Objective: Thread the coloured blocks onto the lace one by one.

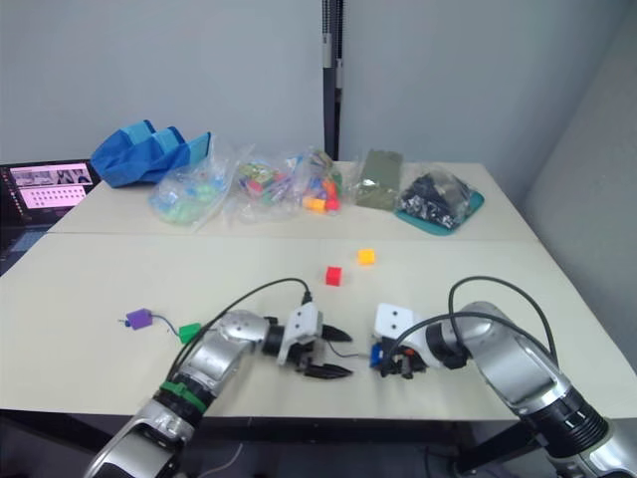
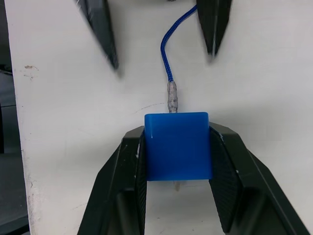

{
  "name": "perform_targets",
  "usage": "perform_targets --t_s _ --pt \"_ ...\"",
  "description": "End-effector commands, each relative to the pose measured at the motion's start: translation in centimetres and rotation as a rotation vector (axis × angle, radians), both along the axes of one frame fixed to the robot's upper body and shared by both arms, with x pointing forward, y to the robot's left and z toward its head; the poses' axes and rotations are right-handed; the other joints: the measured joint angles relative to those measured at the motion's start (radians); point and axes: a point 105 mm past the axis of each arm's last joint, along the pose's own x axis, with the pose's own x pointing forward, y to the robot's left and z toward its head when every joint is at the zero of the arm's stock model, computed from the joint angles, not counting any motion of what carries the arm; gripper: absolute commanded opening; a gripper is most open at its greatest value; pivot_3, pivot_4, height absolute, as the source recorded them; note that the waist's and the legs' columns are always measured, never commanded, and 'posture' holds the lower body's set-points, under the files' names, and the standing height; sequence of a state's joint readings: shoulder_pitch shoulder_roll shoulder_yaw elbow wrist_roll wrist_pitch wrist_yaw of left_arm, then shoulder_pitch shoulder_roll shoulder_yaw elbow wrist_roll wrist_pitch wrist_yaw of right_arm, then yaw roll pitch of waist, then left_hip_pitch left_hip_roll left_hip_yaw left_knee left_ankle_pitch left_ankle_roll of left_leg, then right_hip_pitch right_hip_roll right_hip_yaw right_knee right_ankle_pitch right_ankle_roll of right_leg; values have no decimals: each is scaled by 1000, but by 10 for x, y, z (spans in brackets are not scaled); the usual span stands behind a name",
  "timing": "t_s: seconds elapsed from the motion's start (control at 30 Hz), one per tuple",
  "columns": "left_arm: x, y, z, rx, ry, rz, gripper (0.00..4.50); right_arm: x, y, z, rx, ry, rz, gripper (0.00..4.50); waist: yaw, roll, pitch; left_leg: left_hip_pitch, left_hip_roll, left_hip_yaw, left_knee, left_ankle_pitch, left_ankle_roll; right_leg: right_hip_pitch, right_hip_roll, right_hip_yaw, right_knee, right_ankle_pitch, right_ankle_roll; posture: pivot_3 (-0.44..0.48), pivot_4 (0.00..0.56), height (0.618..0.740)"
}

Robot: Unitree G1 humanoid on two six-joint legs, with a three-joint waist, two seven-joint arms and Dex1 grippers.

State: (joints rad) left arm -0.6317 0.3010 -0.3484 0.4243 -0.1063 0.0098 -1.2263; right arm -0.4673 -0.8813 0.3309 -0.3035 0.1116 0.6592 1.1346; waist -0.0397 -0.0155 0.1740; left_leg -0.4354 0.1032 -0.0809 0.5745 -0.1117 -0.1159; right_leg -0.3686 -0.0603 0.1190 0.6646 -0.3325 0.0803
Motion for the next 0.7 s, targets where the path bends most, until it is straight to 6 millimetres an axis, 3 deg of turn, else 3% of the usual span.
perform_targets --t_s 0.03,0.07,0.1,0.4,0.7 --pt "2 1 9 -8 -32 -8 3268 -1 1 -2 6 8 4 1181 0 0 0 0 0 0 0 0 0 0 0 0 0 0 0 0 150 740" --pt "5 4 8 -5 -32 -1 3268 0 1 -2 6 7 3 1181 0 0 0 0 0 0 0 0 0 0 0 0 0 0 0 0 150 740" --pt "6 6 7 -2 -23 2 2697 0 2 -2 12 8 1 1181 -1 0 0 0 0 0 0 0 0 0 0 0 0 0 0 0 150 740" --pt "1 -8 6 -53 -6 -37 0 -1 -1 -1 6 10 -6 1181 -1 0 0 0 0 0 0 0 0 0 0 0 0 0 0 0 150 740" --pt "-1 -16 7 -73 -3 -54 0 0 -2 -1 4 7 -16 1181 0 0 0 0 0 0 0 0 0 0 0 0 0 0 0 0 150 740"
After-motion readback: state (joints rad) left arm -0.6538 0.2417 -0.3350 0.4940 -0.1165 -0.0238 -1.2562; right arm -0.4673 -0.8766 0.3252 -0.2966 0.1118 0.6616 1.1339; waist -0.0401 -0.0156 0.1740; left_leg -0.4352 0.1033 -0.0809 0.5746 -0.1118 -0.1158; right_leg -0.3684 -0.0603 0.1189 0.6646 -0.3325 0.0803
